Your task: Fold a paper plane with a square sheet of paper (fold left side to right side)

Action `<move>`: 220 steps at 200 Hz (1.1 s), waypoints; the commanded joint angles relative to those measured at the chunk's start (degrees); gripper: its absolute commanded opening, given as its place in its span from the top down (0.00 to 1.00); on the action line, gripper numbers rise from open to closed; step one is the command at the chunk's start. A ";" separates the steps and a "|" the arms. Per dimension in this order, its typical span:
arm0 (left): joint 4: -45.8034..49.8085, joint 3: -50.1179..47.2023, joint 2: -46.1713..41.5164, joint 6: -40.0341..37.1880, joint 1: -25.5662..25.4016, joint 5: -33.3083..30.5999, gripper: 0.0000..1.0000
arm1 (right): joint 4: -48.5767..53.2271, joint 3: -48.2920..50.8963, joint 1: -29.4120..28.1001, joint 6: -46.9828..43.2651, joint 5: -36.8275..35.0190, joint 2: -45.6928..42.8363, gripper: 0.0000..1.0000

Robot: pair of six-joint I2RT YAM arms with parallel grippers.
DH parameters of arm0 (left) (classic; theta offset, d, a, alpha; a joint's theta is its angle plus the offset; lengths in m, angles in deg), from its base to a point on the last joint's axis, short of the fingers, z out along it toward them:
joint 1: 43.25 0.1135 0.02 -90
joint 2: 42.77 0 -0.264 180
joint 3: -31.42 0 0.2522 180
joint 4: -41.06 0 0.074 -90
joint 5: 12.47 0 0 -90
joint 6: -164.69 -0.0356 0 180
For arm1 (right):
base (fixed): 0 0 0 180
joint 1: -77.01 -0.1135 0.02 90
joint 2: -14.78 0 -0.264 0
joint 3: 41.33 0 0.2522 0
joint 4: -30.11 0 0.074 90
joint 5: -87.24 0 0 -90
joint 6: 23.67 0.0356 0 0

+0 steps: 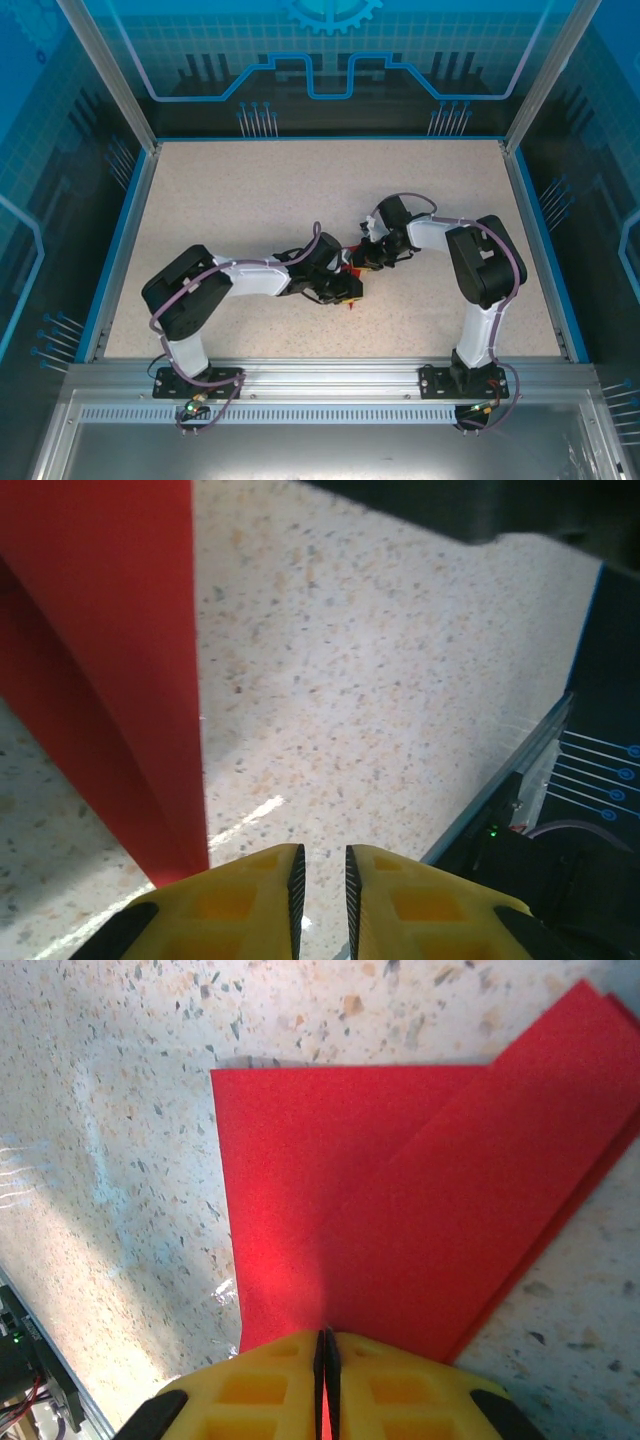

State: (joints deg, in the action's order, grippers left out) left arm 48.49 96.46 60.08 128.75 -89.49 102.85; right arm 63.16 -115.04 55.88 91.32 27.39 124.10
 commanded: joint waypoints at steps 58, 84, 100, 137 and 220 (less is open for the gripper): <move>1.05 -0.44 2.74 1.66 -0.21 0.08 0.79 | 3.71 -0.61 -0.93 -1.63 -4.31 2.35 0.87; 0.76 -1.51 2.32 1.93 -0.17 -0.27 0.79 | 4.47 -0.96 -0.94 -1.99 -5.05 2.69 0.87; 0.79 -2.11 2.07 2.02 -0.26 -0.36 0.79 | 4.83 -1.19 -0.94 -2.07 -5.47 2.92 0.87; 0.70 -3.27 1.79 2.23 -0.37 -0.72 0.79 | 5.54 -1.65 -0.91 -2.21 -5.82 3.52 0.87; -0.68 -3.67 2.18 2.63 -1.61 -0.39 0.79 | 6.20 -2.28 -0.92 -2.41 -5.72 4.24 0.87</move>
State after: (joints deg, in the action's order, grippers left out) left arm 46.55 94.30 62.17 130.26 -89.89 102.22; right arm 66.90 -117.55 55.53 90.01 26.23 125.30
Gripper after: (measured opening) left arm 0.209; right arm 0.129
